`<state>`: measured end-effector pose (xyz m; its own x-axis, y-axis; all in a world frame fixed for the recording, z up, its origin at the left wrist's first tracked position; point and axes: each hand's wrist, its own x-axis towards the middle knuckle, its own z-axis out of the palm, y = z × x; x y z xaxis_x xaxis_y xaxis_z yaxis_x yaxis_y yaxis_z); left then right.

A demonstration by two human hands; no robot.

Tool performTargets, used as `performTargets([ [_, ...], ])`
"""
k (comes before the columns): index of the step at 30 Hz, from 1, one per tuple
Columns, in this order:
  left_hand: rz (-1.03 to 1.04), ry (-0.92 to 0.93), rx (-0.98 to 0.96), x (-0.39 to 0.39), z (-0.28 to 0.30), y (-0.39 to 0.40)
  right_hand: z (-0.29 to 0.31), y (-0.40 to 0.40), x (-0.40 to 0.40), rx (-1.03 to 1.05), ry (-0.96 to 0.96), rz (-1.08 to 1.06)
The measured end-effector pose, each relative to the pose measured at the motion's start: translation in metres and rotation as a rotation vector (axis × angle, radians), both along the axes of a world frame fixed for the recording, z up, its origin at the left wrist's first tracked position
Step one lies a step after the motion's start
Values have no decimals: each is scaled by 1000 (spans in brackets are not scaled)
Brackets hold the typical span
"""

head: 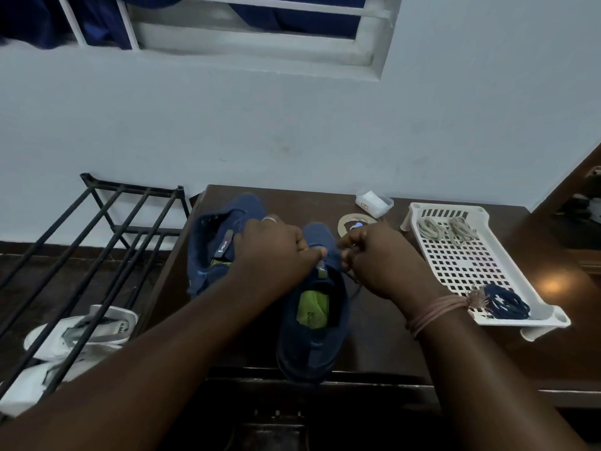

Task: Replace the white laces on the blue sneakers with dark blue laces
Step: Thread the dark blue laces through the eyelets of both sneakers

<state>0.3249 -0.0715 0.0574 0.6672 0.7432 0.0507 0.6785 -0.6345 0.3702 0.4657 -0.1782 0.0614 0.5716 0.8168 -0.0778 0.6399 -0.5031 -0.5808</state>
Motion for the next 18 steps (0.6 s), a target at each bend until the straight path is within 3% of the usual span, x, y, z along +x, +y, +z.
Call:
performTargets([
  [3,36,166,14,7,0,-14,-4,0,1,-1,-4,-38],
  [7,101,181,89,10,-1,-24,-4,0,5,18,5,-47],
  [9,155,195,5,14,-4,-20,-5,-1,7,7,-13,-46],
  [11,197,144,-233,15,-6,-14,-6,-1,8,-8,-49,-57],
  [15,360,-353,-992,9,-8,-11,-3,0,4,-30,4,-26],
  [18,442,-447,-1361,7,-8,-11,-1,3,-3,8,19,-18],
])
